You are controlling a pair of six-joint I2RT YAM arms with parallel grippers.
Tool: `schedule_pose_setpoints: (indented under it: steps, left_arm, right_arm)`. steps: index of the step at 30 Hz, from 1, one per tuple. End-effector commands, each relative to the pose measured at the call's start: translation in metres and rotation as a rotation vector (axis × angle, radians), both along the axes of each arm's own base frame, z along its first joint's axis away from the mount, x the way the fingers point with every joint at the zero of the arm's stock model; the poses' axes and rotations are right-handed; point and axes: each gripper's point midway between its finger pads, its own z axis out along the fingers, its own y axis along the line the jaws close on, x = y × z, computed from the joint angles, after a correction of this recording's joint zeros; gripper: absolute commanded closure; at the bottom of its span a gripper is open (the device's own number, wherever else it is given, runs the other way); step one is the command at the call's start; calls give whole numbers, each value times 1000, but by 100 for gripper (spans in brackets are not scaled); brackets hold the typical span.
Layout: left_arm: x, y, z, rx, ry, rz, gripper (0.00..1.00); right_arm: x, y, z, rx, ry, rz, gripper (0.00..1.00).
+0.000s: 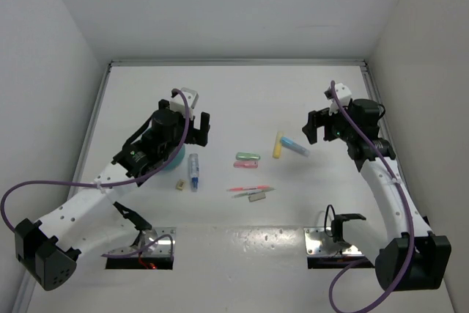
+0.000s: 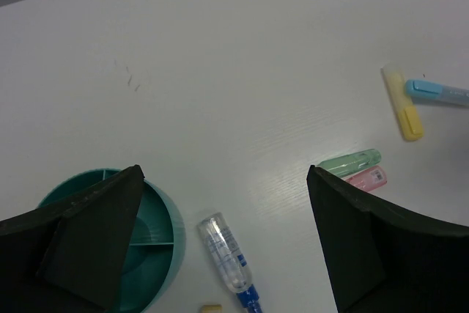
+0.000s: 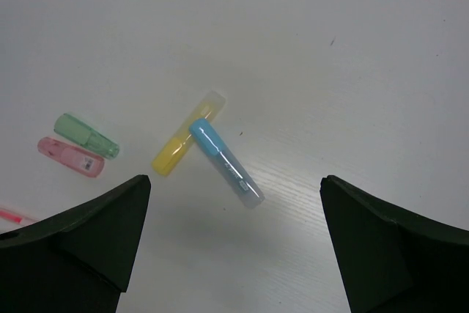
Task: Sort the stationery into containers
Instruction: Pick up the stationery from the center of the board.
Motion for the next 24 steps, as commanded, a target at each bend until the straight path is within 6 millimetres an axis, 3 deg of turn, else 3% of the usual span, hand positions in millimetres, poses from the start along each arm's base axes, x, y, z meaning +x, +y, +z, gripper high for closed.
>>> schedule_pose_setpoints:
  steps: [1,9,15,17,19,20,21,22,23,24]
  left_arm:
    - [2,0,5,-2,-22,-1,0]
    - [1,-2,5,-5,-20,-10,0]
    - [-2,-5,7,-17,-23,-35,2]
    - [-3,-10,4,-18,-11,-58,13]
    - [-2,-12,0,-14,1,-66,34]
    - [-2,-12,0,-14,1,-66,50]
    - [-2,-12,0,-14,1,-66,87]
    - [-2,-12,0,-14,1,-66,97]
    - [-2,-12,0,-14,1,-66,100]
    - [-2,-12,0,-14,1,-66,94]
  right_arm:
    - [11,1,23,16,-76,-2,0]
    - [9,1,22,9,-70,2,0]
    - [-3,12,3,-6,-30,143,0]
    - [-4,10,2,-12,-27,154,0]
    - [-6,12,3,-7,-39,163,0]
    - [-5,9,3,-8,-40,154,0]
    - [-8,11,3,1,-41,166,23]
    - [-8,11,3,1,-41,166,44]
    - [-9,13,7,4,-53,174,79]
    - [-9,11,6,-2,-53,164,100]
